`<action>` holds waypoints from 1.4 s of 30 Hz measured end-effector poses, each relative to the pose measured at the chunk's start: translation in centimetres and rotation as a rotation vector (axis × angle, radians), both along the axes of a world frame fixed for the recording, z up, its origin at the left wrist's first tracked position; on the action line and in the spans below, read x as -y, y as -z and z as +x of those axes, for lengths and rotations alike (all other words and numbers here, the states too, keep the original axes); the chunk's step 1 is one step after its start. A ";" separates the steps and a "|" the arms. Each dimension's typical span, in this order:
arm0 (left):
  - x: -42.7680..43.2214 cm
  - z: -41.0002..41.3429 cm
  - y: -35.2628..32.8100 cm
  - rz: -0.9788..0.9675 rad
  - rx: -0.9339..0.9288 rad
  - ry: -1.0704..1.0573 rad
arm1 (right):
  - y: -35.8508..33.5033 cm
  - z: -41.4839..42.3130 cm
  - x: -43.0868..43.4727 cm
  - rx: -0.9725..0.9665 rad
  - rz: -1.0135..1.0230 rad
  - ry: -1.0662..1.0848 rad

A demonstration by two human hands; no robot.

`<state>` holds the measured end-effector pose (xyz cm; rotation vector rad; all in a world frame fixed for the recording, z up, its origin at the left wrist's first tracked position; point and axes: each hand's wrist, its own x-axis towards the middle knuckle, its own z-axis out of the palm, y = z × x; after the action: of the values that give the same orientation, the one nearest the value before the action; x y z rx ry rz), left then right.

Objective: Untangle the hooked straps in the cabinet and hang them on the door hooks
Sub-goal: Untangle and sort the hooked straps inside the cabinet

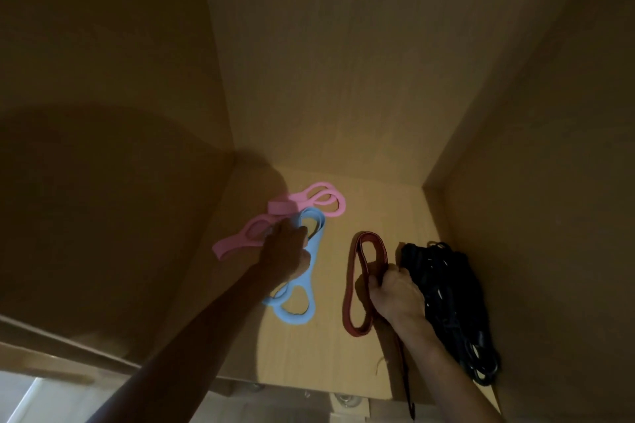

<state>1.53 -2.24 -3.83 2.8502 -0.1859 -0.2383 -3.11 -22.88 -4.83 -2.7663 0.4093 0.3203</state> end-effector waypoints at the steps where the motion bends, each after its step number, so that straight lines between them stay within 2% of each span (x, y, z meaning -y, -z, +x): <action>1: 0.7 0.2 -0.2 -0.023 0.021 0.005 | -0.1 0.0 0.3 -0.008 0.004 -0.016; 5: 3.7 0.6 -0.5 -0.213 -0.110 0.045 | -0.5 -0.2 1.2 -0.074 0.129 -0.061; 10: 7.9 -0.2 0.1 -0.157 -0.126 0.154 | -0.7 -1.3 1.9 -0.125 0.235 -0.143; 15: 8.7 -0.7 0.5 -0.027 -0.128 0.206 | -0.3 -1.3 2.1 0.065 0.262 -0.095; 18: 8.3 -0.7 -0.1 -0.061 -0.209 0.206 | 0.0 -1.0 1.7 0.156 0.266 -0.022; 23: 8.2 -1.0 -0.9 -0.166 -0.422 0.092 | -0.3 0.0 0.4 0.249 0.228 0.047; 26: 8.7 -1.6 -0.7 -0.367 -0.544 0.006 | -0.6 0.5 -0.4 0.185 0.337 0.021; 28: 8.9 -1.9 -1.0 -0.579 -0.602 -0.104 | -1.0 0.5 -0.3 0.076 0.402 0.000; 30: 8.8 -1.9 -1.1 -0.681 -0.602 -0.175 | -1.7 0.1 0.4 -0.049 0.440 -0.015; 32: 8.7 -1.8 -0.9 -0.672 -0.562 -0.185 | -2.0 -0.5 0.8 -0.150 0.391 -0.056; 34: 8.7 -1.8 -0.7 -0.675 -0.531 -0.173 | -1.9 -1.2 0.5 -0.169 0.264 -0.089; 38: 9.0 -1.9 -0.6 -0.605 -0.519 -0.081 | -1.8 -2.1 -0.3 -0.001 0.108 -0.017; 42: 8.9 -1.9 -1.4 -0.651 -0.577 -0.070 | -1.6 -2.7 0.5 0.018 -0.012 0.007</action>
<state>-0.33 -11.12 -2.44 2.0438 -0.0312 -0.8013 -5.76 -23.33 -3.26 -2.7765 0.4177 0.2919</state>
